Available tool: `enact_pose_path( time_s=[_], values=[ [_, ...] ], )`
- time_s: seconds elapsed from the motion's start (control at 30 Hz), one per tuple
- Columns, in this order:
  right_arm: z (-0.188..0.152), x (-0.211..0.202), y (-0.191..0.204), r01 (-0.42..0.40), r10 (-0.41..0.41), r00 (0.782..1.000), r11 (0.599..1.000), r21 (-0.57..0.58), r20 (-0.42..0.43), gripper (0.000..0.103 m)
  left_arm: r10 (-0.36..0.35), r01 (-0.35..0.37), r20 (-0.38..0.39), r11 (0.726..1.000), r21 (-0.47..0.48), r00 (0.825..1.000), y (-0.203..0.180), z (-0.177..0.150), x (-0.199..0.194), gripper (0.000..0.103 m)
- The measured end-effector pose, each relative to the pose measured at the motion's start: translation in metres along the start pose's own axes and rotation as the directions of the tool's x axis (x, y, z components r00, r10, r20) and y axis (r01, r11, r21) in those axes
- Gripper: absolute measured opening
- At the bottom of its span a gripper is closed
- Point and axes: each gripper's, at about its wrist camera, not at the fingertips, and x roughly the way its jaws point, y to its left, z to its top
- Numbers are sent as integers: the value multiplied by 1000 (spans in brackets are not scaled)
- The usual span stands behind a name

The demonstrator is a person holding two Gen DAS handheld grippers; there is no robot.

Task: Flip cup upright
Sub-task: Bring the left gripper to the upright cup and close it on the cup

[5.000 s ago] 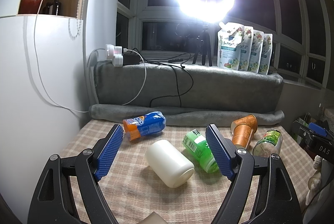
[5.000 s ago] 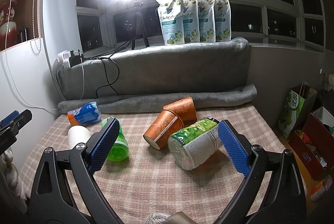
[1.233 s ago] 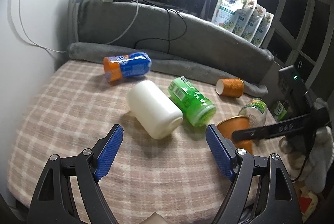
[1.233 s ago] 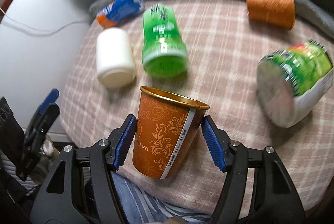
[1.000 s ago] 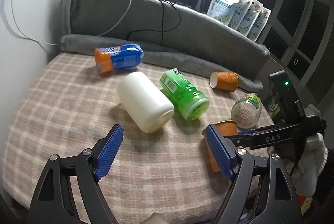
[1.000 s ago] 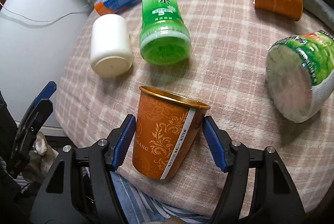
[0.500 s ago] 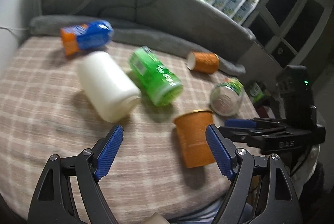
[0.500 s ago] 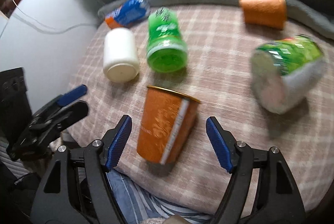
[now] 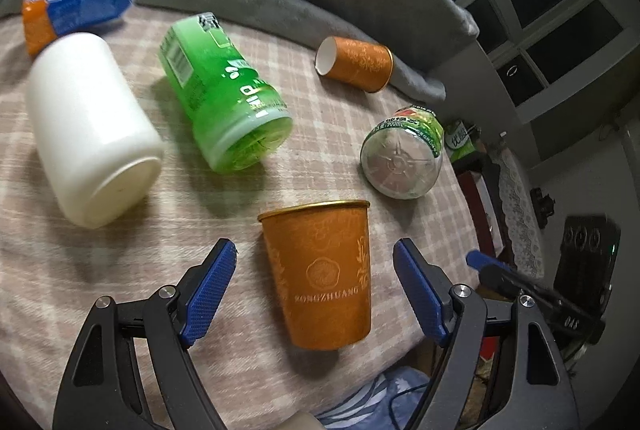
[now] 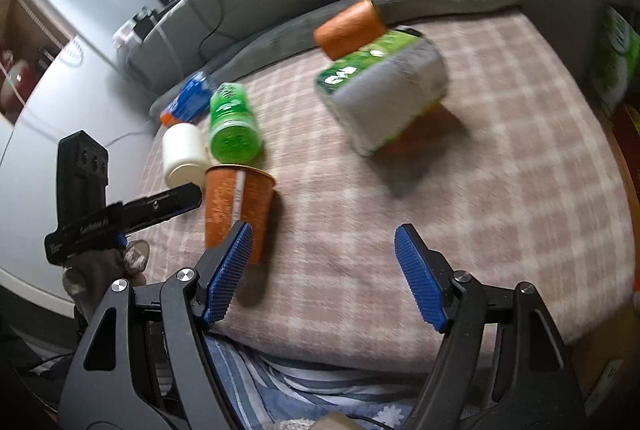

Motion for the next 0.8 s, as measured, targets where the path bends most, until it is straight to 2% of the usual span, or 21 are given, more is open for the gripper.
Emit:
enact_pose_path(
  time_s=[0.3,0.4,0.6,0.8],
  values=[
    [-5,-6,-19,19,-20,1000,999,46,24,76,-24,21,-54,998,-59,998,8,8,23,79],
    [-5,-6,-21,18,-19,1000,999,48,21,76,-21,17,-58,998,-57,998,7,9,25,78],
    [-4,-1,-24,26,-27,1000,997,68,14,76,-16,11,-73,998,-66,997,11,11,31,68],
    [-2,-3,-27,34,-35,999,996,87,20,76,8,-10,-53,999,-32,999,5,10,27,67]
  ],
)
